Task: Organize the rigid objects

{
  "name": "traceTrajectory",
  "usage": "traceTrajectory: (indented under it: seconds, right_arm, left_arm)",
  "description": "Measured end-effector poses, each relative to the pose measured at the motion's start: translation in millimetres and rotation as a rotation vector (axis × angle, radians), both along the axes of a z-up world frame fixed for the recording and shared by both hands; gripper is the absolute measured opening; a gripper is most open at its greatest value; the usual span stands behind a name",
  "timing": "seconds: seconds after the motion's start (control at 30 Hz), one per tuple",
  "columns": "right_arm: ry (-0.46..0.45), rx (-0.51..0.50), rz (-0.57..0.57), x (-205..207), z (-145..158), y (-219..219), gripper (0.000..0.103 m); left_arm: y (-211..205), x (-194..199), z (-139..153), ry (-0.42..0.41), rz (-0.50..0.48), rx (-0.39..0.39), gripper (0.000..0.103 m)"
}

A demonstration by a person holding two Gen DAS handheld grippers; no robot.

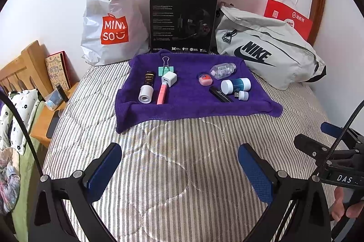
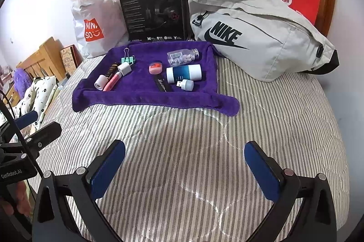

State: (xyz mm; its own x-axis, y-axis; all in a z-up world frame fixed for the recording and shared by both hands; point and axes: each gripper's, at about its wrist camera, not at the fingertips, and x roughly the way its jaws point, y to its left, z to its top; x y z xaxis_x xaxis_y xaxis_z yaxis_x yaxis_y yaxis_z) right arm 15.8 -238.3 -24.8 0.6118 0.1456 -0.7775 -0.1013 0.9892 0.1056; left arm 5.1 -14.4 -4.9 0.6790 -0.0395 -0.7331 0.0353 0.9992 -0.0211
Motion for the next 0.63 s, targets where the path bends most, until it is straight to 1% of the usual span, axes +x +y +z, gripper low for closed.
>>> traceTrajectory:
  seconds: [0.47, 0.63]
  right_arm:
    - [0.002, -0.002, 0.004, 0.9, -0.8, -0.5, 0.103]
    - [0.001, -0.001, 0.002, 1.2, -0.6, -0.9, 0.103]
  left_arm:
    - [2.2, 0.1, 0.9, 0.000, -0.003, -0.013, 0.103]
    - [3.2, -0.4, 3.1, -0.015, -0.006, -0.016, 0.103]
